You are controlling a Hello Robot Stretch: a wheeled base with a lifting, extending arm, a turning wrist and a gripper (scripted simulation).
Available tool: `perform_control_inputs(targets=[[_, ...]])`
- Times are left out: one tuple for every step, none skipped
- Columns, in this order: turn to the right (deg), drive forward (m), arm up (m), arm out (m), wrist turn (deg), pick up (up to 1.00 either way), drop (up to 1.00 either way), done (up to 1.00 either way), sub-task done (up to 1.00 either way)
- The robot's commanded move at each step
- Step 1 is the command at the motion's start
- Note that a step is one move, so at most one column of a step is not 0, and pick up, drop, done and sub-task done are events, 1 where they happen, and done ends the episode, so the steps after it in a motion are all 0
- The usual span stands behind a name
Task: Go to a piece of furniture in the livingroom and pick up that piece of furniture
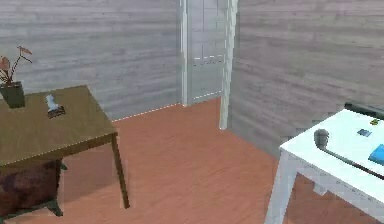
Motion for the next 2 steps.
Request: perform_control_inputs(targets=[[0.0,1.00,0.00,0.00,0.0,0.00,0.00,0.00,0.00],[0.0,1.00,0.00,0.00,0.0,0.00,0.00,0.00,0.00]])
